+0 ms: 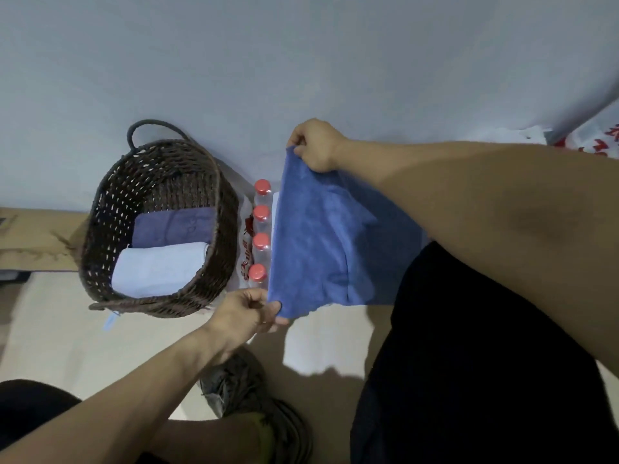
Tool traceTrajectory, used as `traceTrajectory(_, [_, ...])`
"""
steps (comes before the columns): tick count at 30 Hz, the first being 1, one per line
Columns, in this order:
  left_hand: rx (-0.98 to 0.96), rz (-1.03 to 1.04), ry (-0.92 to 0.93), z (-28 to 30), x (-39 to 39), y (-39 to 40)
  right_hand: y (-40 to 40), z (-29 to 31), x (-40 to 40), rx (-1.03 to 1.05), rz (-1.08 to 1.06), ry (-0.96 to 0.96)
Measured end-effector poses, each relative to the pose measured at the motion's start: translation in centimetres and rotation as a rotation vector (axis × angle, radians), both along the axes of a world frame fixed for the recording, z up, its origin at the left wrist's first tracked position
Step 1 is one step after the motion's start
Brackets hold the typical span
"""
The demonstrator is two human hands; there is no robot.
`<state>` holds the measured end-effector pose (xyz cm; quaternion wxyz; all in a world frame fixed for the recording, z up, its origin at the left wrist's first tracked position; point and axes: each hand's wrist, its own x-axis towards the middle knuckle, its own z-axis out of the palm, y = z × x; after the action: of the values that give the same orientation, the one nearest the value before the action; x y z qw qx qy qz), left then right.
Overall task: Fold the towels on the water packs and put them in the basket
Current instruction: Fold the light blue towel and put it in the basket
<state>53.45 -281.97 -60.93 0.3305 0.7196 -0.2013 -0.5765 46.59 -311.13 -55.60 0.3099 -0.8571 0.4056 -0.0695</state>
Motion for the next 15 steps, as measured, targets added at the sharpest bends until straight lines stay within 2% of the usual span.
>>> traceTrajectory(9, [0.254, -0.033, -0.024, -2.4, 2.9, 2.2, 0.7, -5.4, 5.7, 0.191, -0.004, 0.032])
traceTrajectory(13, [0.285, -0.087, -0.037, -2.6, 3.4, 2.1, 0.8, -6.3, 6.2, 0.156, -0.065, 0.018])
traceTrajectory(15, [0.36, -0.196, -0.121, -2.3, 3.6, 1.7, 0.8, -6.3, 5.9, 0.145, -0.054, 0.024])
